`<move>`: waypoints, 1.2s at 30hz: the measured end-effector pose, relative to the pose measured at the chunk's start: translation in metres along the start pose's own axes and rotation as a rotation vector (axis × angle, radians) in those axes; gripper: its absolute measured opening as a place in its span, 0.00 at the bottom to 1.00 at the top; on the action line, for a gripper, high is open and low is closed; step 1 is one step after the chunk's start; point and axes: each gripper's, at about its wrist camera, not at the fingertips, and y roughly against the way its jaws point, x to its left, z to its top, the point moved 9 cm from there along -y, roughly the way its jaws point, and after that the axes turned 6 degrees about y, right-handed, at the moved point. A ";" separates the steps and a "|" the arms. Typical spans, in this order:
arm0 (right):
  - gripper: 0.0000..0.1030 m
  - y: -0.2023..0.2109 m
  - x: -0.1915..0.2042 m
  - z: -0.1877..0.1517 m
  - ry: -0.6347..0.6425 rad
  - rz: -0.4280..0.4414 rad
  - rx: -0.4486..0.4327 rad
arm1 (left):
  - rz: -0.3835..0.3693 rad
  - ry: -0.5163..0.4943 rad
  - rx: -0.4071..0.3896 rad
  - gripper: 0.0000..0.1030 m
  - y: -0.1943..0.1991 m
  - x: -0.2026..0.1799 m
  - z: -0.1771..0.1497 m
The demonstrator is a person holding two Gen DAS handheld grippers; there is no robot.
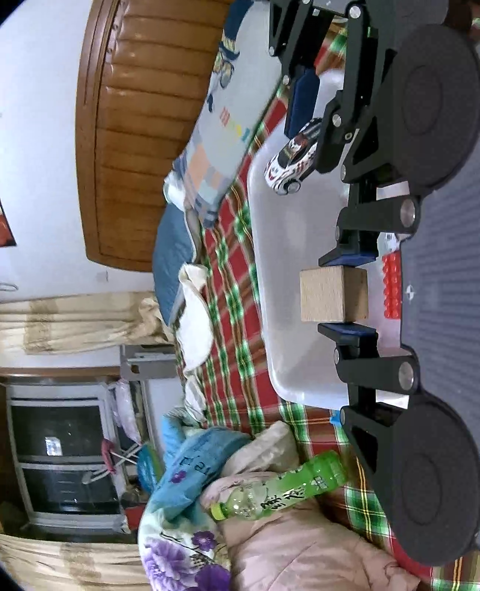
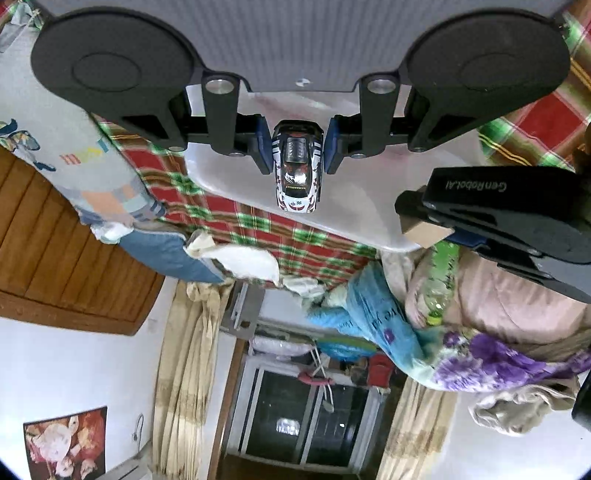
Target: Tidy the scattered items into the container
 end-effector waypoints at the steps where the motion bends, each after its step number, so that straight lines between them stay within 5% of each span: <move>1: 0.33 -0.004 0.000 -0.003 0.000 -0.001 0.012 | 0.008 0.006 0.005 0.38 -0.003 0.002 -0.001; 5: 0.47 -0.004 -0.003 -0.008 0.000 -0.003 0.010 | 0.007 -0.010 -0.015 0.50 0.005 0.001 -0.005; 12: 0.48 0.022 -0.004 -0.009 0.018 -0.019 -0.029 | -0.047 -0.018 -0.042 0.62 0.041 -0.010 -0.009; 18: 0.48 0.067 0.002 -0.023 0.032 -0.032 -0.087 | -0.064 -0.111 -0.031 0.63 0.076 -0.026 -0.046; 28: 0.48 0.098 0.045 -0.095 -0.002 0.134 0.039 | -0.080 -0.057 0.134 0.63 0.088 -0.017 -0.146; 36: 0.46 0.088 0.113 -0.125 0.145 0.224 0.099 | -0.056 -0.043 0.150 0.63 0.091 -0.003 -0.162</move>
